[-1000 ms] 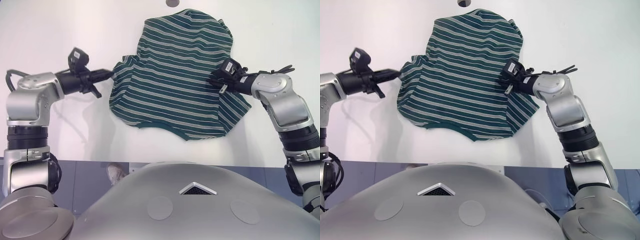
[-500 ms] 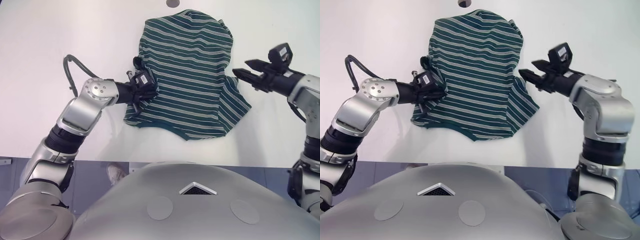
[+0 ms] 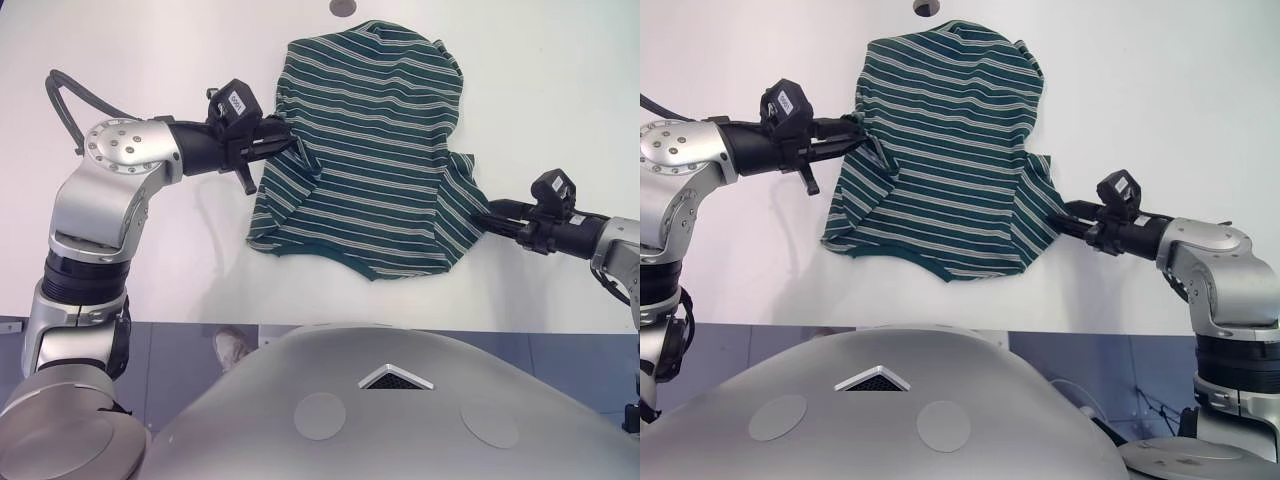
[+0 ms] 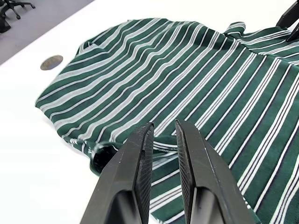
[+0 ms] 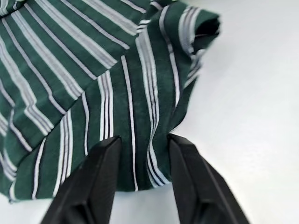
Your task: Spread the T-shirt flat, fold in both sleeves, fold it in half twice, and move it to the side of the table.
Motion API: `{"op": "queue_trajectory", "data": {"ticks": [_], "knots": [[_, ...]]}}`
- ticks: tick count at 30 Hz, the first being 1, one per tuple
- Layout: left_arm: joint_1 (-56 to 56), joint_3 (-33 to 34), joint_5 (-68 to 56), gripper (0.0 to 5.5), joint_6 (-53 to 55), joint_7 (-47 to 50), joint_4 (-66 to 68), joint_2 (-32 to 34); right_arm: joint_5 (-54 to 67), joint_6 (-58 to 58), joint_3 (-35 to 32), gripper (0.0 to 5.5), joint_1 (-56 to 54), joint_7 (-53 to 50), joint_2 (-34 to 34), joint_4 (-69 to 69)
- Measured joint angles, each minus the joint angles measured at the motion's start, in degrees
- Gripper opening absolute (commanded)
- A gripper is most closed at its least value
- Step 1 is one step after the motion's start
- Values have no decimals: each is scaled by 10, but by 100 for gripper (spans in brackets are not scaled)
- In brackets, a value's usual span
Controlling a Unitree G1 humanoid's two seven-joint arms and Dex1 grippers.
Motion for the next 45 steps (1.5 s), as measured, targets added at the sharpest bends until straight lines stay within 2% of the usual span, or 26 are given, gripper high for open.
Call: {"op": "queue_trajectory", "data": {"ticks": [6,12,16,19,24,26,28,30,32,35,37,40,42,45], "knots": [[33,7,2,83,-18,7,27,0,-2,-5,13,4,-21,11,-22,26],[47,19,6,83,-20,5,41,4,0,-19,15,4,-24,35,-40,56],[54,24,7,83,-22,8,53,3,-23,-44,-6,4,-23,62,-106,124],[60,24,8,83,-32,8,76,2,-27,-46,-7,4,-40,72,-123,135],[60,25,12,83,-41,8,96,0,33,17,2,4,-81,74,-122,-42],[61,25,13,83,-44,15,95,-10,46,74,49,4,-143,19,-74,-93],[58,25,15,83,-45,27,97,-21,20,114,139,4,-175,-57,-5,-118],[57,28,18,83,-57,35,96,-26,-15,122,211,42,-176,-96,13,-127],[51,41,38,83,-109,63,99,-42,-47,105,241,82,-175,-109,8,-131],[46,51,52,143,-212,56,96,-46,-63,50,239,144,-157,-96,-24,-139],[69,32,89,182,-316,13,85,-13,-70,-33,192,147,-147,-62,-57,-154],[112,20,145,249,-475,-44,127,49,-124,-247,126,147,-99,18,-146,-125],[133,0,193,249,-594,-70,175,89,-151,-376,94,147,-39,69,-183,-89],[176,-31,244,249,-744,-65,231,107,-228,-543,85,147,57,95,-217,-33]]}}
